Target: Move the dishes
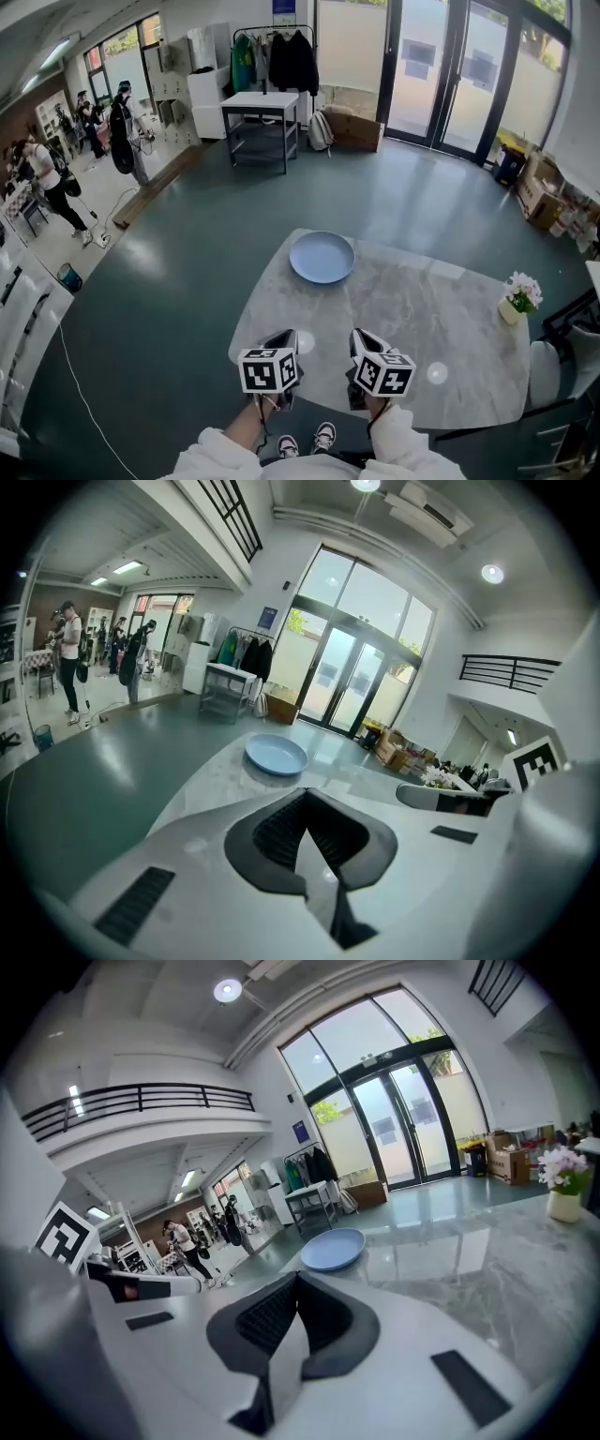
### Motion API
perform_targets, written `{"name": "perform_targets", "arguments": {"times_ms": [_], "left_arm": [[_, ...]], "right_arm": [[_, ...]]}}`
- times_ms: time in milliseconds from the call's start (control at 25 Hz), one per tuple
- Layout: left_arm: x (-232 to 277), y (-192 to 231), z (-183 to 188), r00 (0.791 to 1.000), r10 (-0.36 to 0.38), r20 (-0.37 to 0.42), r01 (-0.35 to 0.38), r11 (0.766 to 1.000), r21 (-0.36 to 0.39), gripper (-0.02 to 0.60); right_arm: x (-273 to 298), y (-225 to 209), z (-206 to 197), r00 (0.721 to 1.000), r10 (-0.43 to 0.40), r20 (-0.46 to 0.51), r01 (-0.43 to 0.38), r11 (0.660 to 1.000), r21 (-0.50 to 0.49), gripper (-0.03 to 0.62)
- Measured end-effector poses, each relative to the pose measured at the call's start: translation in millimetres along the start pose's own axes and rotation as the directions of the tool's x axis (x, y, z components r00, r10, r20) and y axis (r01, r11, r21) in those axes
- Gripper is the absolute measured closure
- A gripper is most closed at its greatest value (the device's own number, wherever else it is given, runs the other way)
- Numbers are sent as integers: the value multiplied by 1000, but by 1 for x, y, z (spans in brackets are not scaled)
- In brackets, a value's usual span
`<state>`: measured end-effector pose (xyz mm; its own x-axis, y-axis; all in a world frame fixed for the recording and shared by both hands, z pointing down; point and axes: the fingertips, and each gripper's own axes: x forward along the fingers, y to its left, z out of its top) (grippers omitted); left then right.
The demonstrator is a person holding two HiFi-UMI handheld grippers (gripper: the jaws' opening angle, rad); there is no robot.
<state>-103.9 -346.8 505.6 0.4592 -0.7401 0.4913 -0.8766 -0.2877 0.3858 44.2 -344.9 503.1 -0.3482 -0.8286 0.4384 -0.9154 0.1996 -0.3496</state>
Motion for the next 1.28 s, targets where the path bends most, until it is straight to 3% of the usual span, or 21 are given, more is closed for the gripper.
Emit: {"name": "perform_targets", "arguments": {"times_ms": [400, 1280], "left_arm": [[-4, 11, 4, 1000, -20, -4, 20, 1000, 3, 574], [3, 17, 10, 1000, -6, 8, 6, 1000, -3, 574]], "right_arm": [[0, 21, 1, 1000, -11, 0, 11, 1000, -27, 537], [4, 19, 13, 999, -17, 28, 18, 999, -35, 539]]}}
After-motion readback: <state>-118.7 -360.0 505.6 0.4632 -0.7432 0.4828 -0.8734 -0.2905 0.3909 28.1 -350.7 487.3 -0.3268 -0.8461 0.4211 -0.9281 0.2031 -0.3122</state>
